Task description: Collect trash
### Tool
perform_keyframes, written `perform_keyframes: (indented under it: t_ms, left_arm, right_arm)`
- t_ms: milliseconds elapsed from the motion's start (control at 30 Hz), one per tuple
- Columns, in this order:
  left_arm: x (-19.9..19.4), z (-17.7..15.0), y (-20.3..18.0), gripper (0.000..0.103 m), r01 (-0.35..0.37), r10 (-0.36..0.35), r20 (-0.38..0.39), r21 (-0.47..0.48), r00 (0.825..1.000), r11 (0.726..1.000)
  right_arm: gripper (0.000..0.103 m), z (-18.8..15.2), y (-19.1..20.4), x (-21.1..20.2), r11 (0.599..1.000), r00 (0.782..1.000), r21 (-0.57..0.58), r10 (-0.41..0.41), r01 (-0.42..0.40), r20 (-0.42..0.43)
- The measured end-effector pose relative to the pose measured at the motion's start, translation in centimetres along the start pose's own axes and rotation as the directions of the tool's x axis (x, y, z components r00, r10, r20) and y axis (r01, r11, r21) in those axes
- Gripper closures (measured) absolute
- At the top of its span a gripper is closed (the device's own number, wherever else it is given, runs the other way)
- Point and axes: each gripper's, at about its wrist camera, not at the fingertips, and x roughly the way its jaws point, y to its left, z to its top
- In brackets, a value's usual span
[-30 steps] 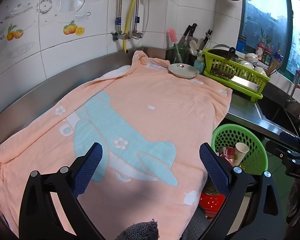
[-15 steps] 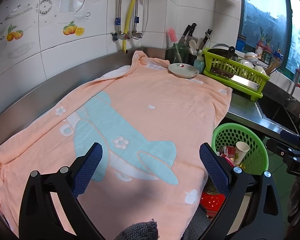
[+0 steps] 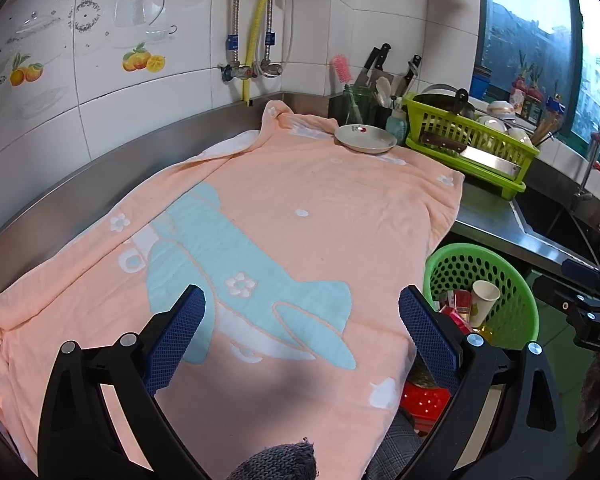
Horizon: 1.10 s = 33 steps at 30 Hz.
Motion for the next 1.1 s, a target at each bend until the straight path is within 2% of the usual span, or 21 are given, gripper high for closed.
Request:
perform_keyframes:
  t_ms: [1100]
  left_arm:
    - [0.08, -0.02, -0.93, 0.007, -0.008, 0.008, 0.013, 0.025, 1.000, 1.000]
  right_arm:
    - [0.010, -0.13, -0.22, -0.52, 1.000, 1.000, 0.018, -0.003, 0.003, 0.006]
